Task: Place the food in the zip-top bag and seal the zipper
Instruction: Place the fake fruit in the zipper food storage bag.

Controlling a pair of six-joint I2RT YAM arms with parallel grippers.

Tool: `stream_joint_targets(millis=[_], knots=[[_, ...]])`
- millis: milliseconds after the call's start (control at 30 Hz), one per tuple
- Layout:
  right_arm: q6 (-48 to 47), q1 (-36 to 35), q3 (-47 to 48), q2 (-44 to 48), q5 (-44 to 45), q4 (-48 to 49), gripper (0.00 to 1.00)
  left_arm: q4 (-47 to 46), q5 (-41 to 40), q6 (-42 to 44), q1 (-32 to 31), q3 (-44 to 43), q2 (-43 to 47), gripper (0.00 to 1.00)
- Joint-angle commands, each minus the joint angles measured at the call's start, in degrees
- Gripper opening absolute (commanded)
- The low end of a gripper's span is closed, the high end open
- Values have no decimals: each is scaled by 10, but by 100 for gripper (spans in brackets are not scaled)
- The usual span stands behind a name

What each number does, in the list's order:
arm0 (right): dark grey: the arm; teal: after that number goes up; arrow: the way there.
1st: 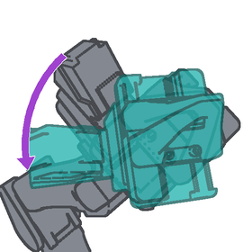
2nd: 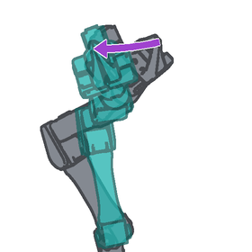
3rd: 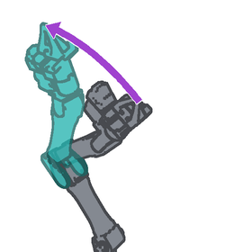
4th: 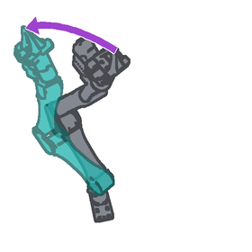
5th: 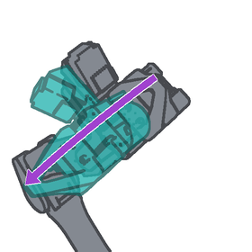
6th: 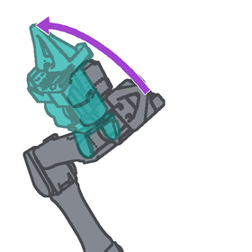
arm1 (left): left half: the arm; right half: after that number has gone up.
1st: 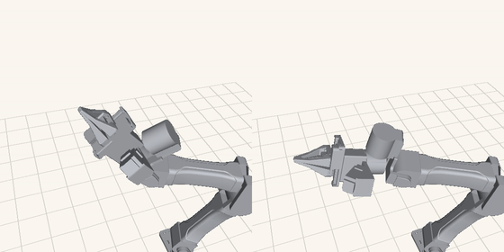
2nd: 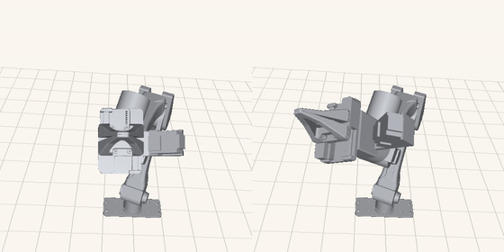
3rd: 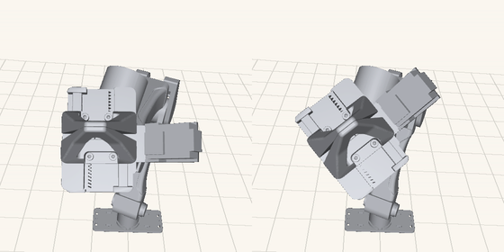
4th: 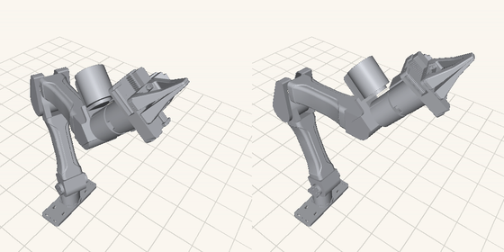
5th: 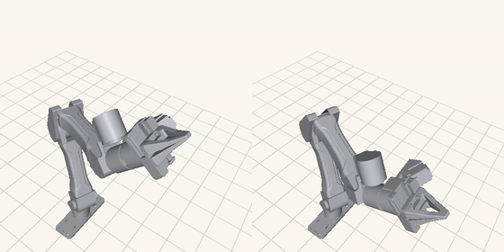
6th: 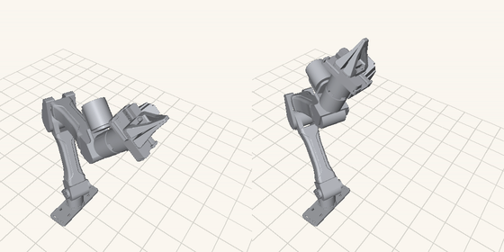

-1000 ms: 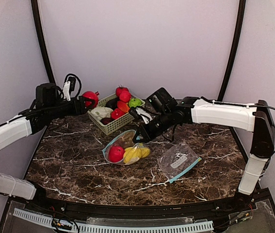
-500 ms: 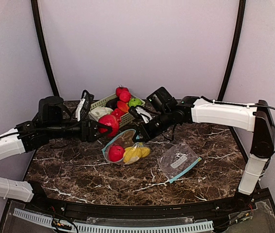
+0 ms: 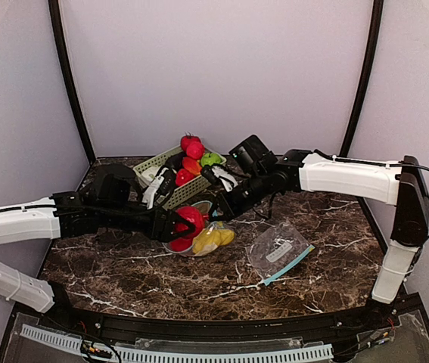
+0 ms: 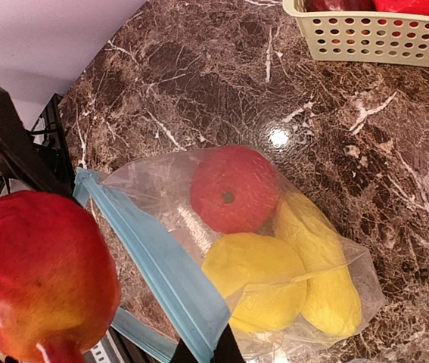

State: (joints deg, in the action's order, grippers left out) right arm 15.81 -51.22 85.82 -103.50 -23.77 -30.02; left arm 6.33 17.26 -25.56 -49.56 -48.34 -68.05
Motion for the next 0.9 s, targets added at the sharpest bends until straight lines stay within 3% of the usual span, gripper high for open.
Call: stream_joint_targets(millis=[0, 367, 667, 867], knots=[[3, 1, -6, 24, -7, 9, 0, 16, -53, -22, -2, 3, -2, 61], [3, 0, -12, 31, -8, 12, 0, 49, -82, -28, -2, 1, -37, 64], [4, 0, -14, 31, -9, 12, 0, 63, -94, -28, -1, -4, -44, 81], [4, 0, -12, 30, -10, 13, 0, 75, -96, -24, -2, -9, -38, 87]])
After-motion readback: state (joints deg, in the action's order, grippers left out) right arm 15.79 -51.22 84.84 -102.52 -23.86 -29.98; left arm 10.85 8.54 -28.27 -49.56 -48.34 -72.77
